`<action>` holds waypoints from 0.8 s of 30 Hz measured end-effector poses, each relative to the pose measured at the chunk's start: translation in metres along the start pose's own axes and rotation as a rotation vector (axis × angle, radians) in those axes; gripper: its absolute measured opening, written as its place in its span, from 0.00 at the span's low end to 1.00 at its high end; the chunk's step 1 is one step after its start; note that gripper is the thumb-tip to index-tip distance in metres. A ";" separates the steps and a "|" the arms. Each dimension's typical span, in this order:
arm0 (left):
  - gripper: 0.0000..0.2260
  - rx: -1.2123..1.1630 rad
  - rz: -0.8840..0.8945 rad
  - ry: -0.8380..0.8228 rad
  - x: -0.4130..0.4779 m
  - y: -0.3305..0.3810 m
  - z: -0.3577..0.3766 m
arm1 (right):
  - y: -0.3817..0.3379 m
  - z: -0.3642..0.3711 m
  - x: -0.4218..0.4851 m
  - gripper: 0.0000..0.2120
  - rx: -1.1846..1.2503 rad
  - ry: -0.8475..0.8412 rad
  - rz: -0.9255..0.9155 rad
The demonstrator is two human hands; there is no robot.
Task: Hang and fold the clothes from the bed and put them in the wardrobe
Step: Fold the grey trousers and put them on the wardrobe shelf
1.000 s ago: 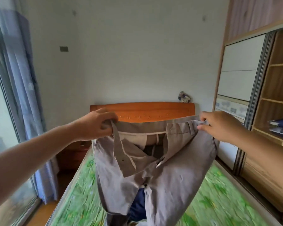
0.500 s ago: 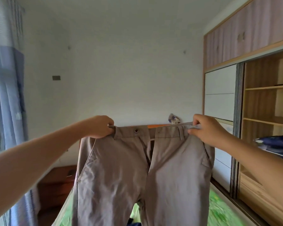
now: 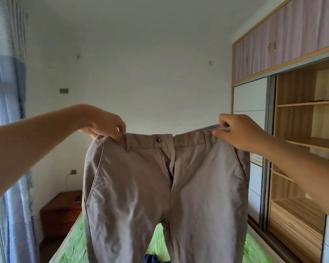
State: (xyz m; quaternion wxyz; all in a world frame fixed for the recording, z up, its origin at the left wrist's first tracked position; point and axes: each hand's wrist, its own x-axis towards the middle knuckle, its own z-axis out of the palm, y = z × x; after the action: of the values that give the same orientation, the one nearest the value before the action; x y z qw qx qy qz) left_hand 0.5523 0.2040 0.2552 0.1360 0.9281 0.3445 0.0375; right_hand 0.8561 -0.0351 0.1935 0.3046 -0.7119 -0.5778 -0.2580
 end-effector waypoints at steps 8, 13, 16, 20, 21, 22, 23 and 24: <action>0.15 0.101 0.185 0.103 -0.028 0.135 0.008 | 0.068 -0.111 -0.038 0.18 -0.047 -0.132 0.018; 0.21 0.265 0.205 0.116 -0.030 0.208 0.053 | 0.117 -0.142 -0.080 0.12 -0.127 -0.424 0.122; 0.24 0.244 0.205 0.110 -0.031 0.240 0.080 | 0.136 -0.155 -0.105 0.11 -0.162 -0.530 0.159; 0.14 0.200 0.234 0.165 -0.036 0.287 0.113 | 0.154 -0.176 -0.124 0.16 -0.179 -0.605 0.160; 0.12 0.190 0.253 0.179 -0.036 0.296 0.119 | 0.157 -0.181 -0.129 0.18 -0.167 -0.626 0.162; 0.10 0.178 0.266 0.184 -0.035 0.304 0.124 | 0.160 -0.184 -0.134 0.19 -0.159 -0.640 0.164; 0.09 0.166 0.277 0.178 -0.036 0.310 0.128 | 0.163 -0.186 -0.139 0.20 -0.154 -0.646 0.171; 0.10 0.161 0.283 0.170 -0.036 0.314 0.133 | 0.166 -0.189 -0.144 0.20 -0.151 -0.642 0.184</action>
State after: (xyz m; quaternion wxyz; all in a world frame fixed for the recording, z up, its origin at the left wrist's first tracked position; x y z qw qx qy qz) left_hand 0.7444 -0.0774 0.2163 0.0250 0.9687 0.2226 0.1068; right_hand 0.9868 -0.2936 0.1961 0.0757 -0.8264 -0.5569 -0.0340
